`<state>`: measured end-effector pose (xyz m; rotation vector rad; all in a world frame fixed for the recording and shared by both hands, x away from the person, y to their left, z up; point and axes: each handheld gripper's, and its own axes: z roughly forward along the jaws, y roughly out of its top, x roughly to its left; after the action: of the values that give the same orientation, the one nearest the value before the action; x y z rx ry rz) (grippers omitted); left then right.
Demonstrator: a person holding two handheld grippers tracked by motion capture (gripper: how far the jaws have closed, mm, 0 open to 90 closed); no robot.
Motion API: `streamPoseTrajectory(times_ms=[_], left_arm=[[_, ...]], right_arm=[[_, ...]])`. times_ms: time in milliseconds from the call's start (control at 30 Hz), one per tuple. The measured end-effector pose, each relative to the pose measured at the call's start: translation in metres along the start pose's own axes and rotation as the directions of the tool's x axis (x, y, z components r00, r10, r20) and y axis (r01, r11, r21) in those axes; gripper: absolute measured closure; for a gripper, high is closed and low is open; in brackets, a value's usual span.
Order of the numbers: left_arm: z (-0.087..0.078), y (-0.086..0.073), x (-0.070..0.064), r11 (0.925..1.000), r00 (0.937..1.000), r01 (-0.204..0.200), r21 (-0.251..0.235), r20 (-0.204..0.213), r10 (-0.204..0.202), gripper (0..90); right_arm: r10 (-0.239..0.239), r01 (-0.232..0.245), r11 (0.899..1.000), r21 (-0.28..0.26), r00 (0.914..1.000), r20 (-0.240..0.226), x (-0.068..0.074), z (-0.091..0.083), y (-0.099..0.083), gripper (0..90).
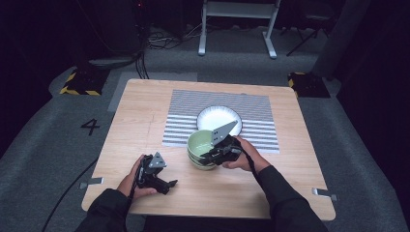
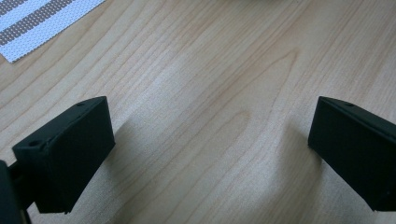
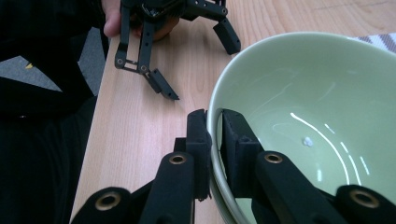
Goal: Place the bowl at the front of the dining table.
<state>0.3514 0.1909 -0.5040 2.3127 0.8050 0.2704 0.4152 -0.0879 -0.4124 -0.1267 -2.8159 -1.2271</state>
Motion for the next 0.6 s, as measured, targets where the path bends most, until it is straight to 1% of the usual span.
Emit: streamPoseTrajectory(times_ms=[133,200,233,267,400,433,533,600], left_arm=[[0.0,0.0,0.0,1.0,1.0,0.0,0.0,0.0,0.0,0.3],[0.0,0.0,0.0,1.0,1.0,0.0,0.0,0.001,0.0,0.3],[0.0,0.0,-0.0001,1.0,1.0,0.0,0.0,0.0,0.0,0.3],[0.0,0.0,0.0,1.0,1.0,0.0,0.0,0.0,0.0,0.3],[0.0,0.0,0.0,1.0,1.0,0.0,0.0,0.0,0.0,0.3],[0.0,0.0,0.0,1.0,1.0,0.0,-0.001,0.001,0.0,0.3],[0.0,0.0,-0.0001,1.0,1.0,0.0,0.0,0.001,0.0,0.3],[0.0001,0.0,0.0,1.0,1.0,0.001,0.0,0.001,-0.001,0.3]], right_arm=[[0.014,-0.014,1.0,-0.017,0.9999,0.003,0.0004,-0.0012,0.0003,83.1],[0.009,-0.008,0.999,-0.044,0.9997,0.023,0.0022,-0.0039,0.0019,83.7],[0.012,-0.011,0.999,-0.049,0.9997,0.021,0.0019,-0.0052,0.0025,83.7],[0.012,-0.011,0.999,-0.05,0.9998,0.019,0.0018,-0.0056,0.0025,83.8],[0.01,-0.008,0.999,-0.053,0.9993,0.037,0.0039,-0.0052,0.0023,83.8],[0.007,-0.004,0.998,-0.058,0.9987,0.05,0.0054,-0.0048,0.0024,83.8],[-0.001,0.004,0.999,-0.054,0.9975,0.07,0.008,-0.0035,0.0022,83.8],[0.001,0.003,0.998,-0.057,0.9971,0.076,0.0087,-0.0032,0.0022,83.8]])
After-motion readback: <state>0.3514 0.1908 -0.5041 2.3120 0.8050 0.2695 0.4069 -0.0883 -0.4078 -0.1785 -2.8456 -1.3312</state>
